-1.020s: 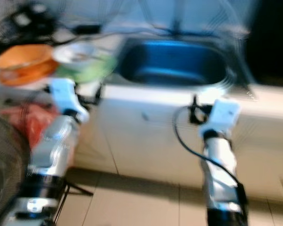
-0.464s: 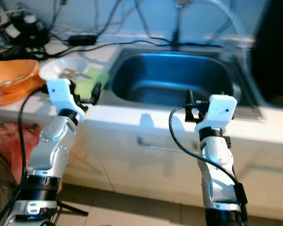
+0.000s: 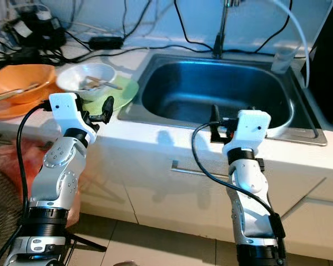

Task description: Kitchen organization

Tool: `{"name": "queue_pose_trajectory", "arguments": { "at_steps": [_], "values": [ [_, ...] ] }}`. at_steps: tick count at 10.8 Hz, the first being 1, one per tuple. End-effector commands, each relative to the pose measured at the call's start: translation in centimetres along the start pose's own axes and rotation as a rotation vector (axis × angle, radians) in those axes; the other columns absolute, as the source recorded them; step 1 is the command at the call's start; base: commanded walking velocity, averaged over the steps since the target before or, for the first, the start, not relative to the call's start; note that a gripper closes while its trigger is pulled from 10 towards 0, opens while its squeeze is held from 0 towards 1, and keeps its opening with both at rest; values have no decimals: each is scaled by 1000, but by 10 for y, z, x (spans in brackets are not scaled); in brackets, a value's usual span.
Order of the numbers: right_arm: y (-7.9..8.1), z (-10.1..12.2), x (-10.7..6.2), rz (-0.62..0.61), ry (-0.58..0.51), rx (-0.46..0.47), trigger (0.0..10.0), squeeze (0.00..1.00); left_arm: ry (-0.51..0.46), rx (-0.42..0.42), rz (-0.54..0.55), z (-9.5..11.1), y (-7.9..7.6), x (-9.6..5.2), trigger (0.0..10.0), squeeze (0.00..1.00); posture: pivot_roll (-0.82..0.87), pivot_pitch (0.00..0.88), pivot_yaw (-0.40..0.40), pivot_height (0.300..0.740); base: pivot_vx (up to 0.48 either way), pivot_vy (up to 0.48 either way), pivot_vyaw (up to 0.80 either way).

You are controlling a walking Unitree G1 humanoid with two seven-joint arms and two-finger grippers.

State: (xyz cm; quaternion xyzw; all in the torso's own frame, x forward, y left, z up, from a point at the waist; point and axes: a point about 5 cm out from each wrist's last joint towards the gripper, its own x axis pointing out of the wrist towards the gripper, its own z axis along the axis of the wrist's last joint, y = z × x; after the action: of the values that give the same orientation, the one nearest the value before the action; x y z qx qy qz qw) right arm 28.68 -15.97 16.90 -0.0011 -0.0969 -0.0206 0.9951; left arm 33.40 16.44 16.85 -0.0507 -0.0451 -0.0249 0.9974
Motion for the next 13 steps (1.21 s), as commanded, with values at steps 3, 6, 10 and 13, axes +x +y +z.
{"name": "queue_pose_trajectory", "arguments": {
  "at_steps": [3,6,10,13],
  "values": [
    [3,19,5,5,-41,17,10000,0,-27,30,-13,13,-7,5,10000,0,16,14,35,740,0,0,0],
    [6,37,12,17,-69,43,10000,0,-7,25,4,22,-5,7,10000,0,17,6,34,740,0,0,0],
    [-2,26,8,36,28,22,10000,0,105,118,-119,13,-7,-2,10000,0,45,9,16,740,0,0,0],
    [7,12,8,49,103,49,10000,0,171,92,-15,-4,6,-11,10000,0,74,18,27,740,0,0,0]
  ]
}}
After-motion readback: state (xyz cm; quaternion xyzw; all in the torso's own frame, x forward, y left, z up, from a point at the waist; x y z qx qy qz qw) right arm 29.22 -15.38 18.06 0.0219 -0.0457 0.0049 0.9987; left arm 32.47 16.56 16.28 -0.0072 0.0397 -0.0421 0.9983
